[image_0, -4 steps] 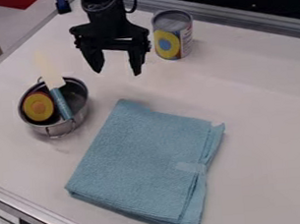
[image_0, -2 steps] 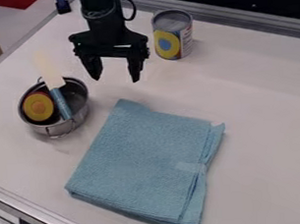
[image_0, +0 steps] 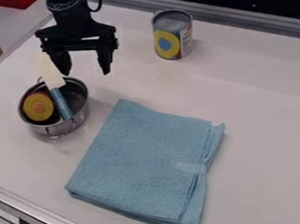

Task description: Move the yellow thing to the right side of the table

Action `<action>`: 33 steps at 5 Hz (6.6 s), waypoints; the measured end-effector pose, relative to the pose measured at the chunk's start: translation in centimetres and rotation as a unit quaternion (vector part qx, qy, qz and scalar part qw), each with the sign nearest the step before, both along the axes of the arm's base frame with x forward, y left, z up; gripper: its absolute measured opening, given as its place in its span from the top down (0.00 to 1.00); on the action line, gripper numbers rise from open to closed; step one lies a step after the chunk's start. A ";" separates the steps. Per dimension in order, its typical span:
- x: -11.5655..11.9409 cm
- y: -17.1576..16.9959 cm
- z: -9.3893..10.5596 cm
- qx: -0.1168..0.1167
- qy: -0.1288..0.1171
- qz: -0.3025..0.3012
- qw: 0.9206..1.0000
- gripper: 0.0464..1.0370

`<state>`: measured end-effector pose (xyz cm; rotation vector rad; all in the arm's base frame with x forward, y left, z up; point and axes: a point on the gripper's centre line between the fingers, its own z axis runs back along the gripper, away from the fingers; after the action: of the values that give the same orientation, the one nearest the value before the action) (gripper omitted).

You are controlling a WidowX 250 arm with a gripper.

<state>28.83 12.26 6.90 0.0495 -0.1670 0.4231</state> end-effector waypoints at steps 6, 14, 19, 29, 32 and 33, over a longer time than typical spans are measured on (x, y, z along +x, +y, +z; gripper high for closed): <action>-6.3 5.1 0.0 -0.042 -0.006 0.011 0.999 0.04; -5.3 3.9 -1.9 -0.017 -0.007 0.063 0.998 0.04; -5.6 3.6 -3.1 -0.011 -0.013 0.079 0.997 0.04; -3.9 4.3 1.3 -0.032 -0.007 0.113 0.993 0.27; -0.4 -0.2 2.2 -0.024 -0.067 0.070 0.995 0.27; 0.6 -2.6 2.1 -0.019 -0.068 0.058 0.996 0.27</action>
<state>29.43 9.69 9.03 -0.0073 -0.2915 0.5448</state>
